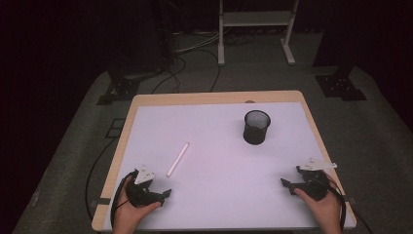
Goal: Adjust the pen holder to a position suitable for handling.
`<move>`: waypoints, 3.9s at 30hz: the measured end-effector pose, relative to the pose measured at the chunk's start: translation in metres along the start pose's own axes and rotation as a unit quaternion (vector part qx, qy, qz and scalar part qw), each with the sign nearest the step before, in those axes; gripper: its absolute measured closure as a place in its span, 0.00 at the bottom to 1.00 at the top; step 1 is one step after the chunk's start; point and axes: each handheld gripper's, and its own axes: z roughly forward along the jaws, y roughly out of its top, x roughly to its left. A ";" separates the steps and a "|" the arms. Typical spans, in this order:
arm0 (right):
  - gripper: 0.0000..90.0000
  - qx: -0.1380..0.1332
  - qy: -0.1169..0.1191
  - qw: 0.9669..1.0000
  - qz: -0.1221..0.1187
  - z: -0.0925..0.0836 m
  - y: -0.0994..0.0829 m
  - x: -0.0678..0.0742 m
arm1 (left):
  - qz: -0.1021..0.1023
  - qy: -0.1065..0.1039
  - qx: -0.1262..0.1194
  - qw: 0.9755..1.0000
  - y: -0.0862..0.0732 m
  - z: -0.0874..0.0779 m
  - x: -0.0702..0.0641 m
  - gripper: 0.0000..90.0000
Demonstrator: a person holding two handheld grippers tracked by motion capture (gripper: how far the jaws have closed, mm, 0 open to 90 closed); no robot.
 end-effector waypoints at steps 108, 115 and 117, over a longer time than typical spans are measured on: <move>0.46 -0.016 0.011 1.000 0.009 0.019 0.164 -0.043 | 0.001 0.000 -0.002 1.000 -0.001 0.000 0.001 0.06; 0.47 -0.015 0.011 1.000 0.011 0.026 0.177 -0.045 | 0.001 0.000 -0.002 1.000 -0.001 0.000 0.001 0.06; 0.47 -0.011 0.009 1.000 0.011 0.028 0.180 -0.046 | 0.001 0.000 -0.002 1.000 -0.001 0.000 0.001 0.06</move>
